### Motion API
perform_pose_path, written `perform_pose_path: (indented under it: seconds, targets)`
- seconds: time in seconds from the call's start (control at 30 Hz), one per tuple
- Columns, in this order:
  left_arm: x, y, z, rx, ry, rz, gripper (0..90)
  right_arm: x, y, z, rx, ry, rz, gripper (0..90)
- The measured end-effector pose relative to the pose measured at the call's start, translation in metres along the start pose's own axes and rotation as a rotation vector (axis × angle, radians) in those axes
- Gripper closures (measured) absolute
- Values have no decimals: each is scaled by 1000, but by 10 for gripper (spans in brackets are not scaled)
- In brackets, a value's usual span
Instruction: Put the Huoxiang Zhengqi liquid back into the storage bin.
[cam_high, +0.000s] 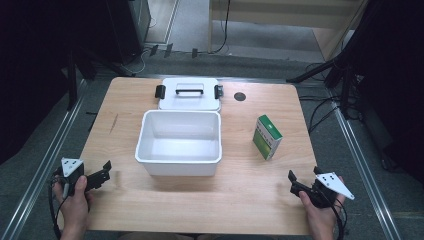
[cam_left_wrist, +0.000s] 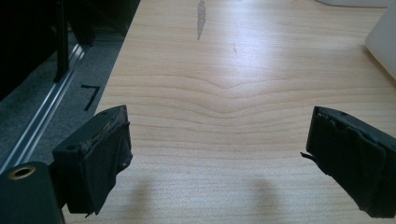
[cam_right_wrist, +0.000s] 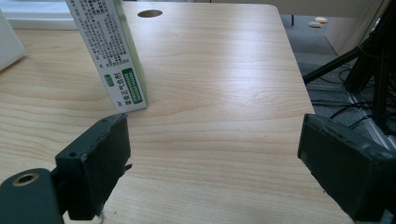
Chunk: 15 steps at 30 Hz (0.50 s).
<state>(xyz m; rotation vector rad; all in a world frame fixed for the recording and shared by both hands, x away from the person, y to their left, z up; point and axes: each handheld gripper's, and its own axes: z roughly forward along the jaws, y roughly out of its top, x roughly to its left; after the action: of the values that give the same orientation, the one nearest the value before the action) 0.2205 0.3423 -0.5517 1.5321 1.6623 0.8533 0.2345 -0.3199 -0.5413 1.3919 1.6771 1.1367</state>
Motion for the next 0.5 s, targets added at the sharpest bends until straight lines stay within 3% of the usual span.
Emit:
perform_pose_path:
  seconds: [0.2, 0.33, 0.4, 0.5]
  targets:
    - [-1, 1, 1, 10, 15, 4, 76, 1, 0, 0, 22, 22, -12, 130]
    - [-1, 0, 1, 12, 12, 5, 77, 4, 3, 2, 43, 71, -9, 144]
    - [-1, 0, 1, 13, 7, 5, 77, 6, 6, 3, 60, 97, -29, 148]
    - [0, 0, 1, 13, 2, -1, 77, 9, 11, 4, 80, 99, -58, 164]
